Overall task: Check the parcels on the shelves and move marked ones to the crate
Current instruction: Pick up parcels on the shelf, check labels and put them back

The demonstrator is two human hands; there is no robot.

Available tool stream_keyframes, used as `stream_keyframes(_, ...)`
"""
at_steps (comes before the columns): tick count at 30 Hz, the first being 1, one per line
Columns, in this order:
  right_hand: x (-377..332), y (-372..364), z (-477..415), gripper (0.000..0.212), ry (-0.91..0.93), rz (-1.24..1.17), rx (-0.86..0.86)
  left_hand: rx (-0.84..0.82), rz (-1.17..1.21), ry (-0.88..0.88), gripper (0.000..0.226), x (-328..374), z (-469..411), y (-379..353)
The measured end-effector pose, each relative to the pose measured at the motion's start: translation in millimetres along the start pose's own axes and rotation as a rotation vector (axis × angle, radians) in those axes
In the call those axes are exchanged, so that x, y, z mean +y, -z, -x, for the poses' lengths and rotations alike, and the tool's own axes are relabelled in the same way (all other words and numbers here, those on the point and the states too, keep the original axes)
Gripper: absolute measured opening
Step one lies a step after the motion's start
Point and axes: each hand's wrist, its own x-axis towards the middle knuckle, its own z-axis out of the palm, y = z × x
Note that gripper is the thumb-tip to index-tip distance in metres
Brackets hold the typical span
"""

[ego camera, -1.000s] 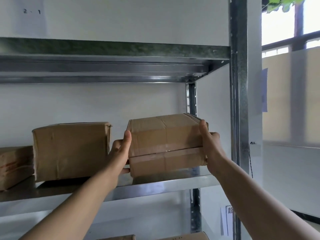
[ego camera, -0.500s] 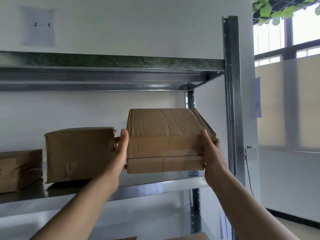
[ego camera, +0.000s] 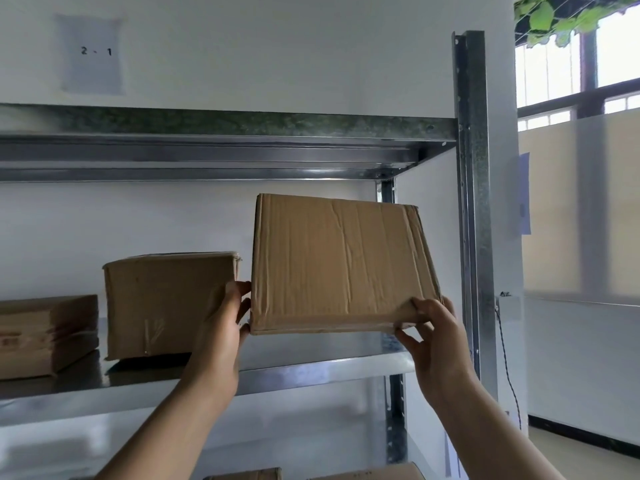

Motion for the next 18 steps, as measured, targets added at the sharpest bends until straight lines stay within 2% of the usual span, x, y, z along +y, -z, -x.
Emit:
stream_keyframes(5,1,2,3,0.013,0.015,-0.042,-0.026,-0.008,0.001,-0.013,0.027,-3,2,4)
stream_keyframes(7,-1,1,4,0.028,0.027,-0.059,-0.024,-0.029,0.002,-0.024,0.028,-5,3,5)
stream_keyframes(9,-3,0,5,0.034,0.031,-0.084,-0.008,-0.078,0.014,-0.024,0.009,-5,5,10)
stream_keyframes(10,-4,0,5,0.031,0.026,-0.097,0.003,-0.111,0.009,0.002,0.019,-4,6,12)
stream_keyframes(13,-4,2,3,0.027,0.002,-0.137,0.016,-0.233,0.028,0.1,0.108,1,9,15)
stream_keyframes(14,-4,1,3,0.026,-0.004,-0.14,0.017,-0.269,0.051,0.115,0.122,4,11,13)
stream_keyframes(15,-5,0,3,0.025,-0.007,-0.141,0.017,-0.292,0.066,0.116,0.124,8,14,11)
stream_keyframes(18,-5,-2,3,0.022,-0.02,-0.152,0.02,-0.28,0.106,0.115,0.111,14,16,7)
